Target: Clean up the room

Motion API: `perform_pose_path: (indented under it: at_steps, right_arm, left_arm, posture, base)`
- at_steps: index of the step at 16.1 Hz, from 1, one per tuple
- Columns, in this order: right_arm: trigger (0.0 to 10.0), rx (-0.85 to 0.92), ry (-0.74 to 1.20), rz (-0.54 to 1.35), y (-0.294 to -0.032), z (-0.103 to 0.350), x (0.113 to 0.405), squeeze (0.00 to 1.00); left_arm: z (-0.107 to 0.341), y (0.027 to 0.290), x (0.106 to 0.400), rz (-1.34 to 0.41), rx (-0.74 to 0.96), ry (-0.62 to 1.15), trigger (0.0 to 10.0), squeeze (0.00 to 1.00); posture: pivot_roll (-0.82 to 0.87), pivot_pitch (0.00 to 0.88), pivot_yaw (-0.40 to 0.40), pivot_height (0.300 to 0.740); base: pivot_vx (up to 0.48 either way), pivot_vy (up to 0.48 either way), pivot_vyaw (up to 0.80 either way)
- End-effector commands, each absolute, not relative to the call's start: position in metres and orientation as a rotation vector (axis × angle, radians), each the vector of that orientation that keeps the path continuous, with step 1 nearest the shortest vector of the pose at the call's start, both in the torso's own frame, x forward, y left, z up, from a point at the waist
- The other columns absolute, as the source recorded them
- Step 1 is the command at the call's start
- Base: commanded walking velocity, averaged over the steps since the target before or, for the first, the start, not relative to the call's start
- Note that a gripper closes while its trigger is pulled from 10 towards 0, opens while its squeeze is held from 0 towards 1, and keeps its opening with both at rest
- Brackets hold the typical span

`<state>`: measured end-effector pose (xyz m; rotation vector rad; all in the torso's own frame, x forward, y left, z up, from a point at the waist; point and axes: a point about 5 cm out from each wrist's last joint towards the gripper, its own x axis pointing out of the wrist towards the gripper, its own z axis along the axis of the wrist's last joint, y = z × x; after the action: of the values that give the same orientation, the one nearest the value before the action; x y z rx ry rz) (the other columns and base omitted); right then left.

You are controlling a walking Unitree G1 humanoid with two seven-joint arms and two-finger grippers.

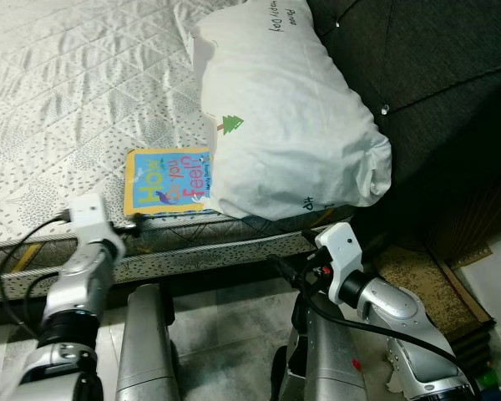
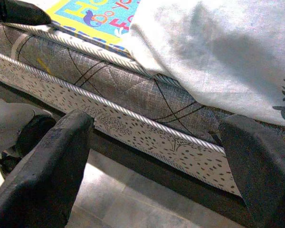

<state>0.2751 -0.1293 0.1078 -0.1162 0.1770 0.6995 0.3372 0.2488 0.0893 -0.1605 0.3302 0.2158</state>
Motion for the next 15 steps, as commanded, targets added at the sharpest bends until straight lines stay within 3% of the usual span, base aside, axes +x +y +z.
perform_pose_path:
  at_steps: [1,6,15]
  right_arm:
    - [10.0,-0.123,0.199,0.699,-0.133,0.101,0.272,0.00]
    - [10.0,-0.126,0.200,0.703,-0.133,0.099,0.273,0.00]
    - [10.0,-0.109,0.156,0.650,-0.134,0.109,0.283,0.00]
  left_arm:
    - [0.078,0.258,0.331,0.260,-0.175,0.379,10.0,0.00]
    - [0.076,0.257,0.330,0.266,-0.176,0.377,10.0,0.00]
    - [0.103,0.228,0.327,0.255,-0.134,0.163,10.0,0.00]
  posture:
    - [0.01,0.223,-0.088,0.532]
    - [0.01,0.218,-0.090,0.532]
    - [0.03,0.209,-0.080,0.532]
  base:
    - [0.000,0.000,0.00]
    - [0.000,0.000,0.00]
    - [0.000,0.000,0.00]
